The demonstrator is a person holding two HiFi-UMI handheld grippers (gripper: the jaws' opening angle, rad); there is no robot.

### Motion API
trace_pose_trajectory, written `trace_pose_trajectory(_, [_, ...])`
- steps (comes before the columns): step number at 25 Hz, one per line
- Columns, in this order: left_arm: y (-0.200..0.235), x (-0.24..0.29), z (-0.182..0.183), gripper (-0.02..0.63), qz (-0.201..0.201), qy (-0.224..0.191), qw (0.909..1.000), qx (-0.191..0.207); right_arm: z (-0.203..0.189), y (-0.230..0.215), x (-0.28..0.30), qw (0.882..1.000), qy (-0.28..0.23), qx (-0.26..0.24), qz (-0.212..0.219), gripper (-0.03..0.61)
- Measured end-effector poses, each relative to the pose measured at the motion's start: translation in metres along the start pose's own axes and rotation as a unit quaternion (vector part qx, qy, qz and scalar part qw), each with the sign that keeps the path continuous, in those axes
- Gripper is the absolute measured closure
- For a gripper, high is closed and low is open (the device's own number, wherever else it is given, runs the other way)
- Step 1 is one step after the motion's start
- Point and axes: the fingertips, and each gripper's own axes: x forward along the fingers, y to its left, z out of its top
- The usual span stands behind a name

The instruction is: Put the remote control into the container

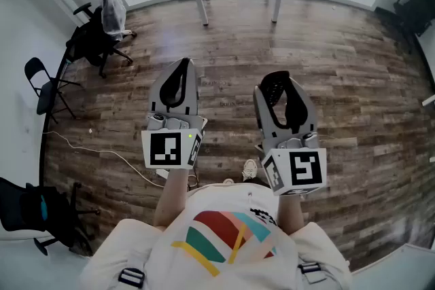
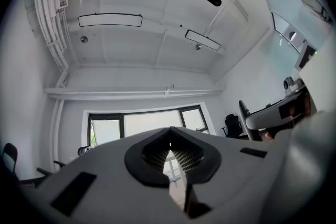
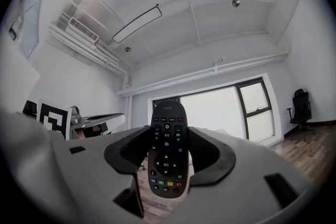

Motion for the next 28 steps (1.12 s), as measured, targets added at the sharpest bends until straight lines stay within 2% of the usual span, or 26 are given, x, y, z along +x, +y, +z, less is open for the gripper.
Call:
trace_pose_trajectory(12, [-0.001, 0.008, -0.005, 0.606, 0.038, 0.006, 0.9992, 0.009, -0.004, -0.028, 0.010, 1.000, 0.001, 0.009, 0.023, 0.344])
trace_pose_trajectory(17, [-0.002, 0.024, -0.012, 0.606, 0.046, 0.005, 0.9989, 0.008, -0.011, -0.045, 0.019, 1.000, 0.005, 0.009, 0.017, 0.344])
trace_pose_trajectory(23, [-0.015, 0.046, -0.019, 0.606, 0.053, 0.004, 0.9986, 0.002, -0.008, -0.085, 0.025, 1.000, -0.002, 0.029, 0.013, 0.345])
trace_pose_trajectory(28, [-0.013, 0.058, -0.005, 0.606, 0.057, 0.002, 0.9979, 0.030, -0.012, -0.105, 0.031, 0.998, -0.005, 0.066, 0.012, 0.345])
